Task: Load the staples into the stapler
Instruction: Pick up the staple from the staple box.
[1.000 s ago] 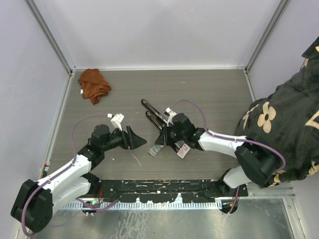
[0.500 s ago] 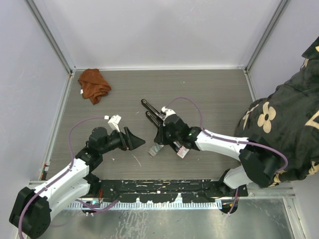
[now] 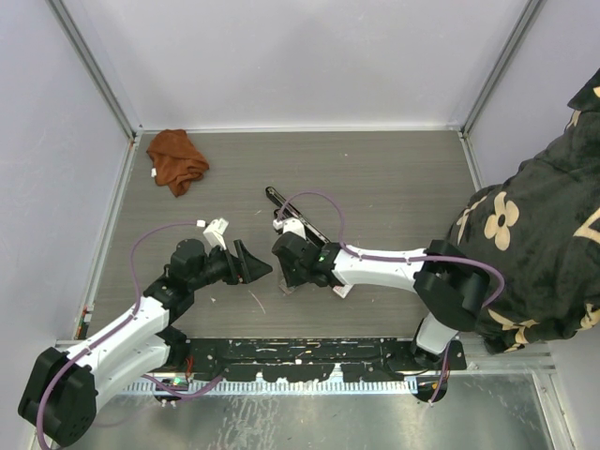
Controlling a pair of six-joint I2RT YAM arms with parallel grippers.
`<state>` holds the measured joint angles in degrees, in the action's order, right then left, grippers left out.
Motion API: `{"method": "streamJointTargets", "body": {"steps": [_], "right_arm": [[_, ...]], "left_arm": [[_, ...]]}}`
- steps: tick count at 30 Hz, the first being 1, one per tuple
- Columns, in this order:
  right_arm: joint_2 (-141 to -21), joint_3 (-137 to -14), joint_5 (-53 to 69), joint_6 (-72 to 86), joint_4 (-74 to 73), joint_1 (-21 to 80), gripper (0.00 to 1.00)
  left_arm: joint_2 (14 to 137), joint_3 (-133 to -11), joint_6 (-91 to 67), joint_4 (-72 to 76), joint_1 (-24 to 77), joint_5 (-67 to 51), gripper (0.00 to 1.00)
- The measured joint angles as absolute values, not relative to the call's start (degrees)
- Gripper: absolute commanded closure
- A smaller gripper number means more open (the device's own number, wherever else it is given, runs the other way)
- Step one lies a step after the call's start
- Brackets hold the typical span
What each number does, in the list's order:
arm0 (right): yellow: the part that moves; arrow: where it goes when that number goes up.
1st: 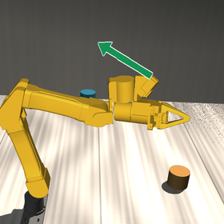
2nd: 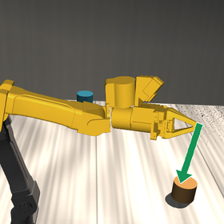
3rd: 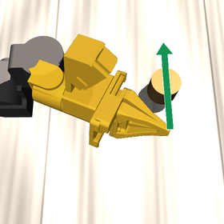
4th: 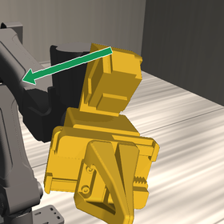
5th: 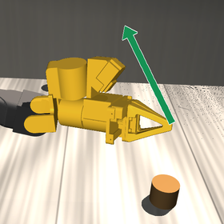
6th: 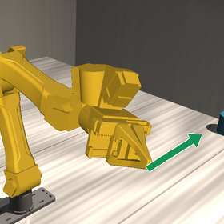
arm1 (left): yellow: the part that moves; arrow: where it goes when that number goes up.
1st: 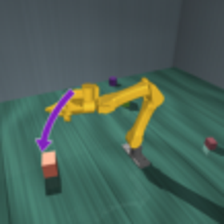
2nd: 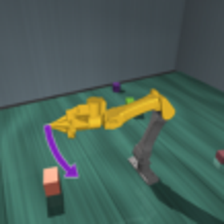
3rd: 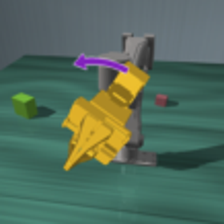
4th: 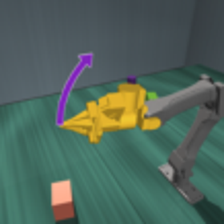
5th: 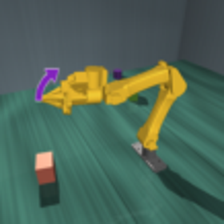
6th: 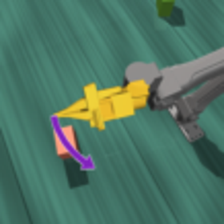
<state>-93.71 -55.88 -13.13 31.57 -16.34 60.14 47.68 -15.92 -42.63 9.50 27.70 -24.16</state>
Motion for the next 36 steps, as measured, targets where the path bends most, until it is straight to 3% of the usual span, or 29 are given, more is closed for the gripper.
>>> {"method": "streamJointTargets", "body": {"steps": [36], "right_arm": [[-102.41,-62.7,-17.08,26.59,-20.64,61.56,0.71]], "left_arm": [[48.95,-15.94,-42.61,9.39,27.7,-24.16,0.26]]}}
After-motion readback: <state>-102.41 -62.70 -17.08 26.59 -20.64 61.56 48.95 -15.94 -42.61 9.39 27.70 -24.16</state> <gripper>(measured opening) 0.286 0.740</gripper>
